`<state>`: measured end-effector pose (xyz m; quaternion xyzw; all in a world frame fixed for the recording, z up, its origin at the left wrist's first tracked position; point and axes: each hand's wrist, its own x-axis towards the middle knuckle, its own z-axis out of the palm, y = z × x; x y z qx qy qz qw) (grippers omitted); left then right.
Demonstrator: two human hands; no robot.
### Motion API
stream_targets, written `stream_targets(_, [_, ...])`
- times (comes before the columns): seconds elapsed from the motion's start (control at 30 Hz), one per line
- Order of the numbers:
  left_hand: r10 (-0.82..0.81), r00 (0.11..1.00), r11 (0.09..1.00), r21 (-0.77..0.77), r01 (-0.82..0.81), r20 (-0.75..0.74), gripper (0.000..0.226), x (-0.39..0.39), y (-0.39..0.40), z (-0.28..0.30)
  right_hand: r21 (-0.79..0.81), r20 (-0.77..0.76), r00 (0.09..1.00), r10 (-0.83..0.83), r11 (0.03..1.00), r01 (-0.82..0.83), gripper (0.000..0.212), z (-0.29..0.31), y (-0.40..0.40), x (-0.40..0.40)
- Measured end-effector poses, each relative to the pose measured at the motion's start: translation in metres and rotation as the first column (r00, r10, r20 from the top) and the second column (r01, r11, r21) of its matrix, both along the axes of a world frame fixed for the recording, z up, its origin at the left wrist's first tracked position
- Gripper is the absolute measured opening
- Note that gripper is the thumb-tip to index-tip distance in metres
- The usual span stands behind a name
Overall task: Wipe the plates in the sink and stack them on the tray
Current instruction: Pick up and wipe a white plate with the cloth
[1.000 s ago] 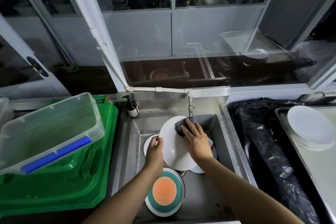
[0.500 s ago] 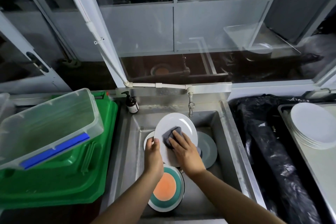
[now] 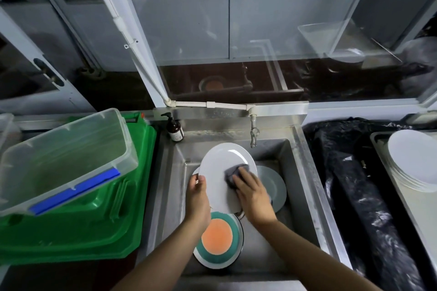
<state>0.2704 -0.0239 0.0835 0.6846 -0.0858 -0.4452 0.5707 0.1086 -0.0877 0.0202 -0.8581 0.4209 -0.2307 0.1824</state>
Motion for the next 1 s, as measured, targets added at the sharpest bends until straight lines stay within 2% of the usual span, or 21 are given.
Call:
stream_targets(0.07, [0.002, 1.0, 1.0, 0.025, -0.002, -0.018, 0.027, 0.003, 0.0, -0.004, 0.163, -0.067, 0.985, -0.162, 0.972, 0.171, 0.041, 0.007, -0.011, -0.001])
stream_targets(0.13, [0.016, 1.0, 1.0, 0.02, -0.015, -0.02, 0.023, 0.002, -0.001, -0.003, 0.205, -0.09, 0.979, -0.181, 0.959, 0.197, 0.041, 0.011, -0.007, 0.005])
stream_targets(0.2, [0.055, 0.998, 0.998, 0.009, -0.055, -0.015, 0.025, 0.001, -0.004, -0.002, 0.11, -0.047, 0.993, -0.104, 0.988, 0.109, 0.043, 0.011, 0.01, 0.011])
stream_targets(0.27, [0.075, 0.997, 0.997, -0.012, -0.075, -0.012, 0.023, 0.0, -0.008, -0.002, 0.022, -0.009, 0.997, 0.077, 0.997, -0.077, 0.05, 0.006, 0.033, 0.012])
stream_targets(0.33, [0.075, 0.997, 0.997, -0.015, -0.075, -0.003, 0.018, 0.001, -0.009, -0.003, -0.008, -0.024, 0.975, 0.221, 0.975, -0.222, 0.059, 0.001, 0.041, 0.007])
stream_targets(0.4, [0.075, 0.997, 0.997, 0.002, -0.075, -0.016, 0.016, 0.003, -0.006, -0.002, 0.005, -0.067, 0.966, 0.25, 0.968, -0.25, 0.064, 0.0, 0.031, -0.005])
stream_targets(0.53, [0.064, 0.996, 0.997, 0.033, -0.063, -0.056, 0.022, 0.008, -0.004, -0.004, 0.105, -0.165, 0.986, -0.03, 0.993, 0.048, 0.046, -0.001, 0.004, -0.027])
stream_targets(0.6, [0.063, 0.997, 0.997, 0.054, -0.061, -0.053, 0.022, 0.008, -0.005, -0.006, 0.134, -0.191, 0.98, -0.06, 0.987, 0.087, 0.045, 0.003, 0.007, -0.027])
stream_targets(0.67, [0.077, 0.996, 0.995, 0.06, -0.075, -0.04, 0.019, 0.005, -0.009, -0.006, 0.106, -0.168, 0.986, -0.009, 0.994, 0.027, 0.051, 0.0, 0.02, -0.021])
stream_targets(0.8, [0.052, 0.998, 0.996, 0.074, -0.051, -0.021, 0.015, -0.004, -0.019, -0.005, 0.159, -0.08, 0.97, 0.231, 0.963, -0.217, 0.082, -0.005, 0.052, -0.001])
stream_targets(0.9, [0.044, 0.992, 0.997, 0.069, -0.036, -0.119, 0.017, -0.01, -0.016, -0.011, 0.124, 0.004, 0.976, 0.217, 0.968, -0.216, 0.071, 0.009, 0.036, 0.018])
stream_targets(1.0, [0.037, 0.979, 0.997, 0.079, -0.022, -0.2, 0.015, -0.018, -0.012, -0.019, 0.156, 0.074, 0.996, 0.054, 0.986, -0.065, 0.044, 0.027, 0.011, 0.041])
